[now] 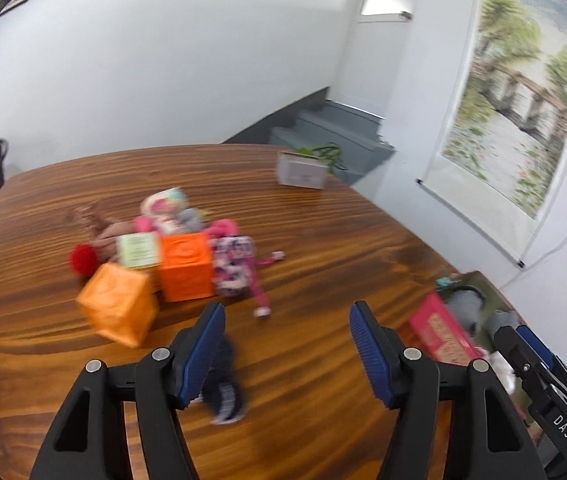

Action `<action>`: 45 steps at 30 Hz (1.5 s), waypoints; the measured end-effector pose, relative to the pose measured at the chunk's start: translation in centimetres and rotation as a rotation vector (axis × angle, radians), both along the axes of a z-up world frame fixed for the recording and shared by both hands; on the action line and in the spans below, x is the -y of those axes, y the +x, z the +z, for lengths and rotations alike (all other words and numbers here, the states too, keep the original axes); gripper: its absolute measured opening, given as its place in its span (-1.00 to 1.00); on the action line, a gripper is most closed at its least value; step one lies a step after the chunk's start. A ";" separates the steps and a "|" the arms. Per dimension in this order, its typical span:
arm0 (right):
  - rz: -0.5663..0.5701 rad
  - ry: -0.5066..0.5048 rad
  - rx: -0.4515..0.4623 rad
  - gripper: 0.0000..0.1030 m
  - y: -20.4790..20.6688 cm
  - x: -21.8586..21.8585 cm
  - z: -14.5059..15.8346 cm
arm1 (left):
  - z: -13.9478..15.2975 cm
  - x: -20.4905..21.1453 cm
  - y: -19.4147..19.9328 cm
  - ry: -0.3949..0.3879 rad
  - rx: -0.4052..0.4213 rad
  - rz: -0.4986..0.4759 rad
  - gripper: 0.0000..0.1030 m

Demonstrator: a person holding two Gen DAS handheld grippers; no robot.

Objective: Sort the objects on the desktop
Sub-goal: 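Return both tools to the table items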

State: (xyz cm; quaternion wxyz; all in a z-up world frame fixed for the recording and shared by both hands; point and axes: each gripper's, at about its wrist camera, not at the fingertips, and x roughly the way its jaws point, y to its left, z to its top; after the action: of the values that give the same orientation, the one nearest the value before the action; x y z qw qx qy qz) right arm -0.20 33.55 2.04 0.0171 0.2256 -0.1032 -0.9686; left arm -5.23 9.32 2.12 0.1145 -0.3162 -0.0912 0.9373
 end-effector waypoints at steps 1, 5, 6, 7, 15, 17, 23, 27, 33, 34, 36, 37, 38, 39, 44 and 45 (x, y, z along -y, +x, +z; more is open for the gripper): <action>0.026 0.002 0.010 0.52 -0.3 1.0 -0.2 | -0.3 1.6 0.1 0.002 0.006 0.029 0.29; 0.146 0.011 0.067 0.53 -2.0 5.6 -1.0 | -1.5 7.8 0.3 -0.002 0.030 0.154 0.29; 0.175 0.010 0.083 0.53 -2.4 6.6 -1.2 | -1.7 9.0 0.4 -0.007 0.031 0.182 0.29; 0.202 0.015 0.097 0.53 -2.9 7.9 -1.4 | -2.0 10.6 0.7 -0.008 0.031 0.218 0.29; 0.369 0.078 0.166 0.53 -5.7 16.6 -2.4 | -3.3 14.5 1.4 0.021 0.055 0.286 0.29; 0.394 0.098 0.184 0.53 -6.2 18.3 -2.7 | -3.5 15.0 1.6 0.026 0.062 0.293 0.29; 0.369 0.169 0.198 0.53 -6.9 19.8 -4.0 | -4.1 16.6 1.9 0.042 0.080 0.315 0.29; 0.311 0.167 0.193 0.53 -7.6 18.7 -4.4 | -4.6 17.1 1.9 0.041 0.089 0.321 0.29; 0.299 0.102 0.200 0.53 -7.8 16.6 -4.3 | -5.4 15.8 0.5 0.020 0.107 0.299 0.29; 0.301 0.097 0.196 0.53 -7.7 16.4 -4.2 | -5.6 15.4 0.0 0.017 0.116 0.283 0.29; 0.308 0.080 0.192 0.53 -7.7 16.1 -4.0 | -5.7 14.4 -0.9 0.010 0.123 0.235 0.29; 0.309 0.073 0.190 0.54 -7.7 16.0 -3.9 | -5.6 13.8 -1.4 -0.001 0.120 0.209 0.29; 0.309 0.070 0.189 0.54 -7.6 15.9 -3.9 | -5.5 13.1 -1.9 -0.017 0.113 0.183 0.29; 0.310 0.067 0.188 0.54 -7.6 15.7 -3.9 | -5.5 12.5 -2.3 -0.029 0.108 0.157 0.29; 0.284 0.051 0.187 0.55 -7.6 15.1 -3.9 | -6.4 10.2 -5.6 -0.074 0.127 0.069 0.45; 0.279 0.050 0.187 0.55 -7.6 15.0 -3.8 | -6.7 10.0 -6.2 -0.079 0.137 0.064 0.45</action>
State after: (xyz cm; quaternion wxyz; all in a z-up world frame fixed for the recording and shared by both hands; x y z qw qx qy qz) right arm -7.79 18.53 -1.80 0.1359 0.3271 -0.0480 -0.9339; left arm -11.40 -0.67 -4.55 0.0655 -0.3807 -0.0716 0.9196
